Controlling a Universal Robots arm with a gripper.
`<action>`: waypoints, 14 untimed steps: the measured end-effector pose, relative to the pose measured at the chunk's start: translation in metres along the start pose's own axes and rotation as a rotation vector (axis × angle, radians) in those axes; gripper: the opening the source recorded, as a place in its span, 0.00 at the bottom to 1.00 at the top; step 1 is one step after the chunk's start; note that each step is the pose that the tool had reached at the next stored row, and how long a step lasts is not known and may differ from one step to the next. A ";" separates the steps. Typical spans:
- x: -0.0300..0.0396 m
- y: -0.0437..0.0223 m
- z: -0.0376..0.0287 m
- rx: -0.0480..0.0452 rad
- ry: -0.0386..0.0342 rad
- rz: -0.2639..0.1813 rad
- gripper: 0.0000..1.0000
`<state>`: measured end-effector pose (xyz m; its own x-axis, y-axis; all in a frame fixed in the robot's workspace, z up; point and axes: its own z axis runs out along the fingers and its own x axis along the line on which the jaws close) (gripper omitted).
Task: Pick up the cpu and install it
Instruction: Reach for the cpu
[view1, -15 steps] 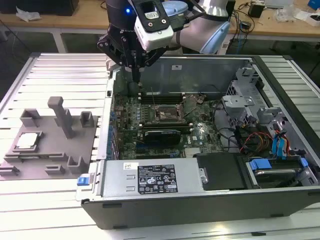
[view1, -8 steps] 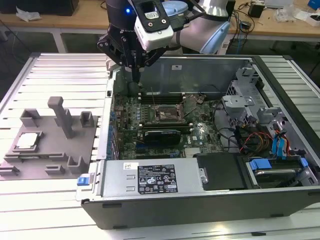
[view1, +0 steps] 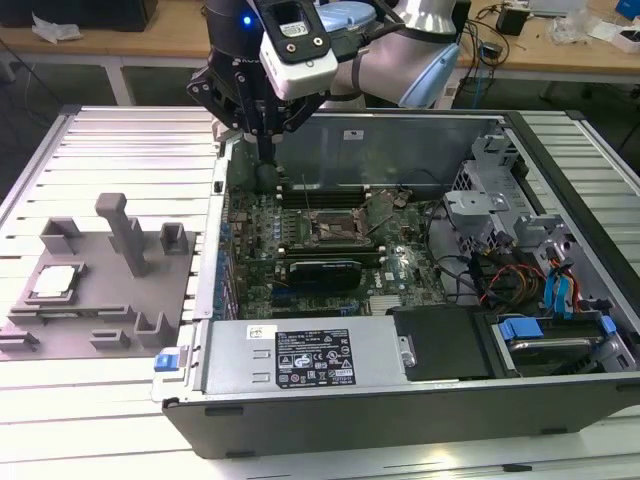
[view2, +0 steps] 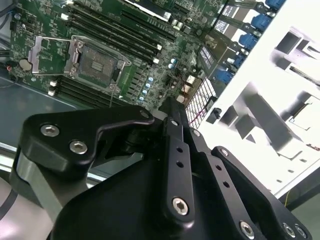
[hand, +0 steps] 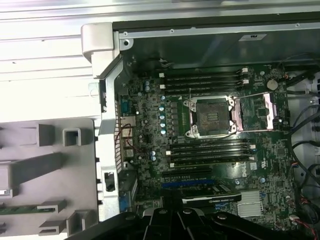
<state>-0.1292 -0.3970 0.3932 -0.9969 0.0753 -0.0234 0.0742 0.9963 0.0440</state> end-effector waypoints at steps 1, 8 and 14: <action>0.0009 0.0002 0.0000 0.0001 0.0001 0.000 0.11; 0.0093 0.0024 -0.0001 0.0006 -0.0001 0.000 0.11; 0.0188 0.0026 -0.0003 0.0006 -0.0001 0.000 0.11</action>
<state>-0.1478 -0.3930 0.3931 -0.9969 0.0752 -0.0235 0.0742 0.9963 0.0434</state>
